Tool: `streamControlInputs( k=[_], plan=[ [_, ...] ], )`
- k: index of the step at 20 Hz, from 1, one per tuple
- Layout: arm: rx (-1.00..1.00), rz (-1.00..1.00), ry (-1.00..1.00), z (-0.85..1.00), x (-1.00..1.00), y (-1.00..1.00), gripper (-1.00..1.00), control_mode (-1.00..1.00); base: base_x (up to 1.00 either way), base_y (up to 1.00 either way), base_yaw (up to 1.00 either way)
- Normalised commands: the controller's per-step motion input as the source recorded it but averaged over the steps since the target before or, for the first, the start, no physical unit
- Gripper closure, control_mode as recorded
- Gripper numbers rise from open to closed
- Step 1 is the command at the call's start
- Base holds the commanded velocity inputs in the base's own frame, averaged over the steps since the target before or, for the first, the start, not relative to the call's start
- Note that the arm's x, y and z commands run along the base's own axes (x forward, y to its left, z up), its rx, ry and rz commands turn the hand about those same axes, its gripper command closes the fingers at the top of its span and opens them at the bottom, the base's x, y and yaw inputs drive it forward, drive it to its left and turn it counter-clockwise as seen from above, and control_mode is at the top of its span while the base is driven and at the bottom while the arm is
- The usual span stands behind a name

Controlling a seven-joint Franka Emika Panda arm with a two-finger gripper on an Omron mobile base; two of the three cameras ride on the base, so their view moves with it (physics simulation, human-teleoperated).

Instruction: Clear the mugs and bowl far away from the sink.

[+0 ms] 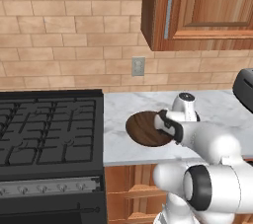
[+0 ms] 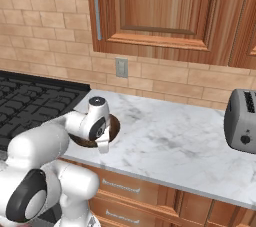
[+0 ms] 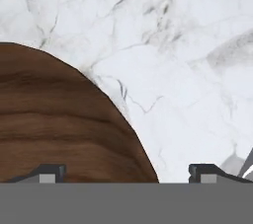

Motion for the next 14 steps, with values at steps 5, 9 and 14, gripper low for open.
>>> streamControlInputs(
  k=[5, 9, 14],
  plan=[
    [0.00, 0.08, -0.24, 0.38, -0.46, 0.00, -1.00, -1.00, 0.00, 0.00, 0.00],
    [0.00, 0.12, -0.21, 0.48, -0.57, 0.02, -1.00, -1.00, 0.00, 0.00, 0.00],
    [0.00, 0.11, -0.12, 0.64, -0.70, 0.06, -1.00, -1.00, 0.00, 0.00, 0.00]
  ],
)
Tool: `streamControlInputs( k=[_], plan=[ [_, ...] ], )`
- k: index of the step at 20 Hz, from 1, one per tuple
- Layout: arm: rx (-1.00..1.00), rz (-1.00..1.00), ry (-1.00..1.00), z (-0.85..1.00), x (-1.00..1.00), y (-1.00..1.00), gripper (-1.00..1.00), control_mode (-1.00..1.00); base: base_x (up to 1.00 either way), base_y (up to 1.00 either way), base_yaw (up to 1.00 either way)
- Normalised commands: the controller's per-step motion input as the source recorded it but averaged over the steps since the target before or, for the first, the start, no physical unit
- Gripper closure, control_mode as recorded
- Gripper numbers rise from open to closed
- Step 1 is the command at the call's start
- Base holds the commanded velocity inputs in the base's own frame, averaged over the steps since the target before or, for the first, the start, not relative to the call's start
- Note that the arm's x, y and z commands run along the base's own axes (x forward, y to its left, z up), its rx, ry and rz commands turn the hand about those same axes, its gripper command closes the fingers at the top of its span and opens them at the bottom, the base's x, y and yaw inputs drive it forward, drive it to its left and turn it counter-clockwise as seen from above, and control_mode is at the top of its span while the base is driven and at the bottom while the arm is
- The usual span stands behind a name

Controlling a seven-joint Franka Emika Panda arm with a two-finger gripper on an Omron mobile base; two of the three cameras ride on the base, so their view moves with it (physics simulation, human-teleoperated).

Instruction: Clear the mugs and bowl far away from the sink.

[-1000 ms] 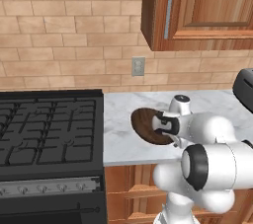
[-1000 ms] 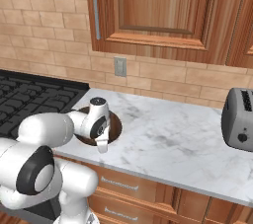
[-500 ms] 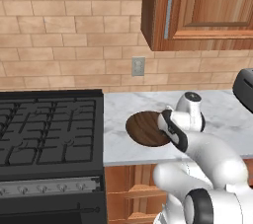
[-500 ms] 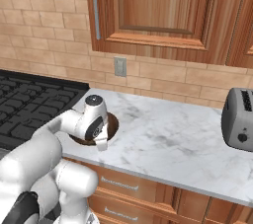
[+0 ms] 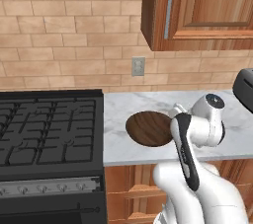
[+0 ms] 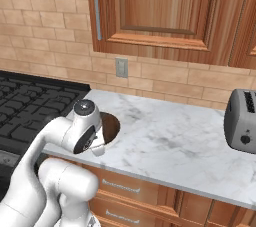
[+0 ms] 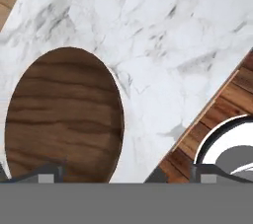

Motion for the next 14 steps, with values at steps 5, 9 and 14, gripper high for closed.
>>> streamControlInputs(
  k=[5, 9, 14],
  plan=[
    [0.00, 0.09, -0.09, 0.79, -0.86, 0.02, -1.00, -1.00, 0.00, 0.00, 0.00],
    [-0.03, 0.07, 0.04, 1.00, -0.58, 0.13, -1.00, -1.00, 0.00, 0.00, 0.00],
    [-0.08, 0.05, 0.06, 1.00, -0.71, 0.16, -1.00, -1.00, 0.00, 0.00, 0.00]
  ],
)
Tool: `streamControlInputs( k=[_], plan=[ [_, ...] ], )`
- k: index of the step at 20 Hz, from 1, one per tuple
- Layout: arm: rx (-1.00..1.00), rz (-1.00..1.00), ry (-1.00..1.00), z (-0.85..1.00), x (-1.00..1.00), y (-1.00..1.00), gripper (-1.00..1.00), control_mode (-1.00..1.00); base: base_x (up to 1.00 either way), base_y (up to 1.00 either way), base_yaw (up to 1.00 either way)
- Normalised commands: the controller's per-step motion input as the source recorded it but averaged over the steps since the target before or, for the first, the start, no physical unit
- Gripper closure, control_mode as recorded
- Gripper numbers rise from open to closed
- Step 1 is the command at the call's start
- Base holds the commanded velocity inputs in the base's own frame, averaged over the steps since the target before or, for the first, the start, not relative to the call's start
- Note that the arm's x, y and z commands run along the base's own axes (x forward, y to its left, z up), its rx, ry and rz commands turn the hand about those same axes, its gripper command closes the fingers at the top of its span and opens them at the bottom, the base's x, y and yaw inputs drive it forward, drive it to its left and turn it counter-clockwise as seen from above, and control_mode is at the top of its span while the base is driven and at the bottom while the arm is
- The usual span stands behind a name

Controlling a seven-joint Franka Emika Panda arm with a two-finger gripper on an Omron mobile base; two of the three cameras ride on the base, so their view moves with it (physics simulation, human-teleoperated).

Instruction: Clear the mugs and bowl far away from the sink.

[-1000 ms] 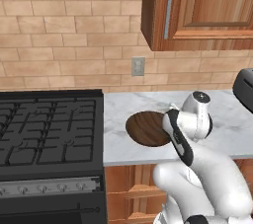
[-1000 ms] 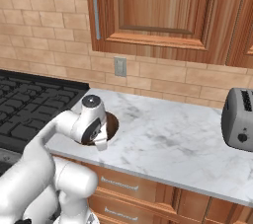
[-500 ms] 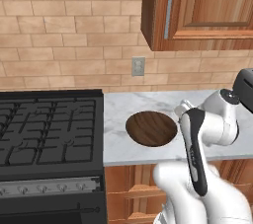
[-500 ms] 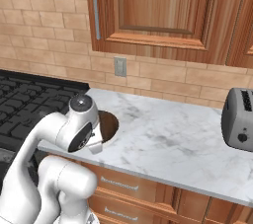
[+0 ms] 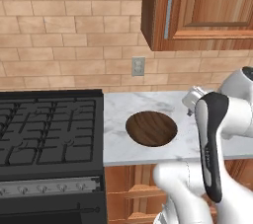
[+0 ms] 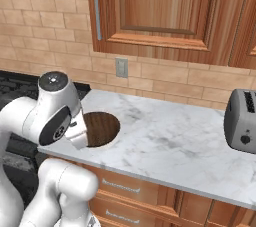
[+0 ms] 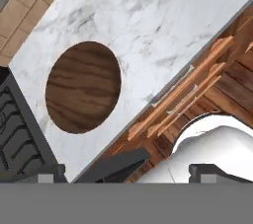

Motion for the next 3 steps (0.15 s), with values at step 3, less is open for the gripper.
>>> streamControlInputs(
  k=[3],
  plan=[
    [-0.19, 0.03, -0.02, 1.00, -0.97, 0.24, -1.00, -1.00, 0.00, 0.00, 0.00]
  ],
)
